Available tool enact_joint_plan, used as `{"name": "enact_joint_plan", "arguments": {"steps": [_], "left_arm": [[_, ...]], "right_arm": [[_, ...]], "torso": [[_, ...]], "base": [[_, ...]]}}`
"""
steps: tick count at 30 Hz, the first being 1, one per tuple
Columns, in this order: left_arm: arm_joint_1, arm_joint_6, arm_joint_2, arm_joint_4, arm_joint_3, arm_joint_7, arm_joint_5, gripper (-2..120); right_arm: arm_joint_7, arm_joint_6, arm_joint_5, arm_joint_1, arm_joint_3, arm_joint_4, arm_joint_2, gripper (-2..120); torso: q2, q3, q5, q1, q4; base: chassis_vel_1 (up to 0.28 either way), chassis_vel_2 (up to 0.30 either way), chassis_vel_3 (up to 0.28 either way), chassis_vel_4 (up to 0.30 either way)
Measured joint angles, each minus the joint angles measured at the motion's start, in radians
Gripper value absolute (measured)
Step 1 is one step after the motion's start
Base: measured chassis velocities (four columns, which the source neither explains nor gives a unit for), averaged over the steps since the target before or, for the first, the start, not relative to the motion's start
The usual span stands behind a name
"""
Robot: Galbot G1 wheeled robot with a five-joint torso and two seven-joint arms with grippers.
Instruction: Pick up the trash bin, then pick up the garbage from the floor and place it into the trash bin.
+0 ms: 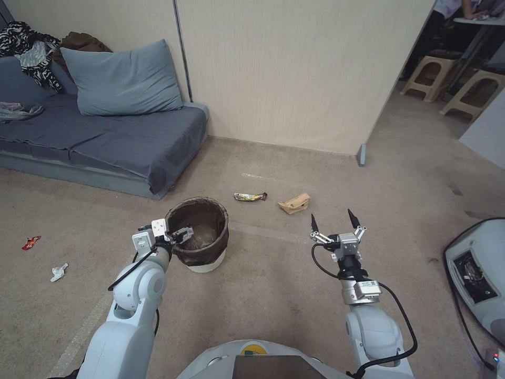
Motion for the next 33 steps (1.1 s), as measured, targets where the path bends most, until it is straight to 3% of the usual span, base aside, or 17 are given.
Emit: {"name": "enact_joint_plan", "arguments": {"steps": [11, 17, 23, 26, 31, 33], "left_arm": [[-0.087, 0.001, -0.005, 0.141, 0.012, -0.021, 0.003, 99], [-0.095, -0.007, -0.014, 0.168, 0.012, -0.026, 0.007, 97], [-0.097, -0.009, -0.018, 0.185, 0.013, -0.028, 0.014, 79], [-0.089, -0.009, -0.023, 0.185, 0.013, -0.028, 0.023, 64], [-0.087, -0.01, -0.023, 0.185, 0.013, -0.028, 0.028, 53], [-0.087, -0.011, -0.023, 0.186, 0.013, -0.028, 0.029, 40]], "right_arm": [[-0.011, 0.003, -0.004, -0.006, 0.001, -0.002, 0.003, 100], [-0.012, 0.004, -0.005, -0.006, 0.001, -0.009, 0.002, 100], [-0.012, 0.004, -0.005, -0.003, 0.002, -0.012, 0.002, 100], [-0.013, 0.004, -0.005, -0.001, 0.002, -0.015, 0.001, 100], [-0.013, 0.004, -0.005, -0.001, 0.002, -0.016, 0.001, 100], [-0.013, 0.004, -0.005, -0.001, 0.002, -0.016, 0.001, 100]], "torso": [[0.0, 0.0, 0.0, 0.0, -0.0002], [0.0, 0.0, 0.0, 0.0, 0.0], [0.0, 0.0, 0.0, 0.0, -0.0002], [0.0, 0.0, 0.0, 0.0, 0.0], [0.0, 0.0, 0.0001, 0.0, -0.0001], [0.0, 0.0, 0.0, 0.0, -0.0001]], "base": [[0.0, 0.0, 0.0, 0.0], [0.0, 0.0, 0.0, 0.0], [0.0, 0.0, 0.0, 0.0], [0.0, 0.0, 0.0, 0.0], [0.0, 0.0, 0.0, 0.0], [0.0, 0.0, 0.0, 0.0]]}}
